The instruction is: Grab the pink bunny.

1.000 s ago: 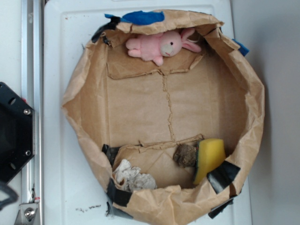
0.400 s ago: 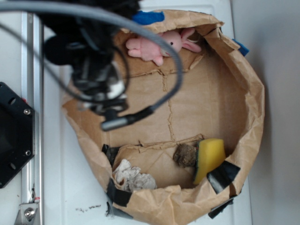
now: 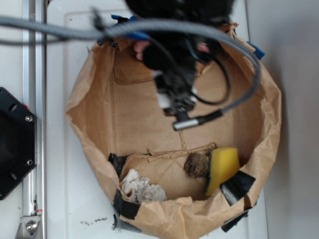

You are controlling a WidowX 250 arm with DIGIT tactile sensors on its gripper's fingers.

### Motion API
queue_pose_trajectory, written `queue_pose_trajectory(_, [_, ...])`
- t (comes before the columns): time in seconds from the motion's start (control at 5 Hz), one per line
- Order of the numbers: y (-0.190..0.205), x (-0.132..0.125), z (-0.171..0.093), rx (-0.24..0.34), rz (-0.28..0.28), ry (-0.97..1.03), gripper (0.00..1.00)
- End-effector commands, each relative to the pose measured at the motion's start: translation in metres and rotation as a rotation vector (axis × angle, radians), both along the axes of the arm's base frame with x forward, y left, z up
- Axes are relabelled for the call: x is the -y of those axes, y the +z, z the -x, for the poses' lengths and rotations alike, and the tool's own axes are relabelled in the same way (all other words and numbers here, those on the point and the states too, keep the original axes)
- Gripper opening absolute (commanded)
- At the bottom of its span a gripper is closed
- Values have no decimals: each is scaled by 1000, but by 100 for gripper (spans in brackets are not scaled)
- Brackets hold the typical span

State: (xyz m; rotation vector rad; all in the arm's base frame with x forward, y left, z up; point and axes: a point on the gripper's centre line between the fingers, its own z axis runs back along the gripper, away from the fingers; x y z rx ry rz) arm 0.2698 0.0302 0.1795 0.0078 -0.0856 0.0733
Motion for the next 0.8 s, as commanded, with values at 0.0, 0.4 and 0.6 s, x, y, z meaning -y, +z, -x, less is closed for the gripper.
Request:
queue_pose_trajectory(0.0, [7,7,-12,71,-49,-109,100])
queue_pose_trajectory(0.4, [7,7,-12,71,-49,-109,100])
queue_pose_trajectory(0.6, [-17,14,-9,83,7,-159,100])
